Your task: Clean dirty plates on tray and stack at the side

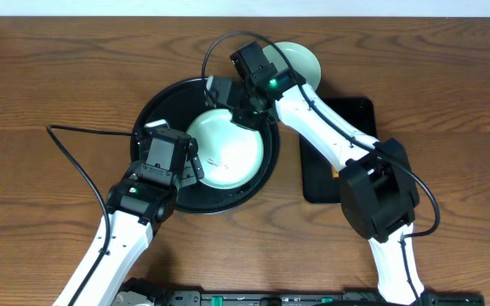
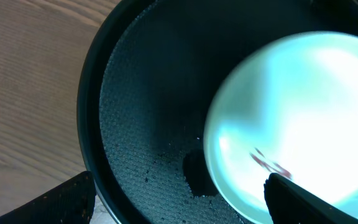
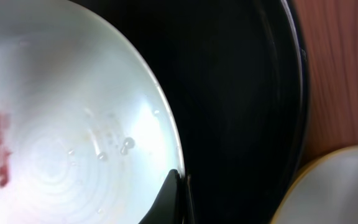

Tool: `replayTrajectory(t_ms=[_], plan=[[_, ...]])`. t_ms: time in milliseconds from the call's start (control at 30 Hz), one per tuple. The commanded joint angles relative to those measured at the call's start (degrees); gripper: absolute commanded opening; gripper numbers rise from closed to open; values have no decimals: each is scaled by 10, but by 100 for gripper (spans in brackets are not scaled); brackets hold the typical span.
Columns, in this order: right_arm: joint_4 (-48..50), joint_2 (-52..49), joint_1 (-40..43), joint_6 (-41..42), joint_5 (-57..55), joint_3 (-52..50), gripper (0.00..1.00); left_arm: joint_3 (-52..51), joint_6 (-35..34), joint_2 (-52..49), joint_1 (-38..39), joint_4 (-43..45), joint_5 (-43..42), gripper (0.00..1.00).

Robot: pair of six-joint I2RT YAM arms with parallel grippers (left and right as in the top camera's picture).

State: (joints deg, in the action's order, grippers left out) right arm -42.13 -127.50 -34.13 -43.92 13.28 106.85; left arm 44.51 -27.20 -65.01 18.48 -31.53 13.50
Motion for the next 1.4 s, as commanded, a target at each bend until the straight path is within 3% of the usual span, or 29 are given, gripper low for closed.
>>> replayTrajectory(t_ms=[0,100,267,300,600,633,667,700,833,1067,1233,1367], plan=[[3,-10,13,-174,16,-2,1,7,-5,1,-3,-1,7,88],[19,-13,16,-225,16,-2,1,7,-5,1,-3,3,7,88],[58,-13,16,-233,16,-2,1,7,-5,1,-3,3,7,88],[59,-13,16,-233,16,-2,1,7,-5,1,-3,3,7,98],[28,-31,14,-243,63,-2,6,7,-5,1,-3,8,7,98],[30,-35,14,-243,66,-2,7,7,-5,1,-3,8,7,98],[32,-35,14,-241,71,-2,18,7,-5,1,-3,8,7,98],[37,-36,14,-219,83,-2,51,7,-4,1,-3,8,7,98],[69,-33,16,-79,94,2,74,7,74,1,-3,17,-27,98],[19,3,49,123,94,34,76,66,159,-30,-20,-17,-148,98],[-53,55,93,231,93,38,76,195,256,-151,-61,-117,-255,98],[-131,98,148,288,100,38,72,276,282,-257,-80,-139,-296,99]])
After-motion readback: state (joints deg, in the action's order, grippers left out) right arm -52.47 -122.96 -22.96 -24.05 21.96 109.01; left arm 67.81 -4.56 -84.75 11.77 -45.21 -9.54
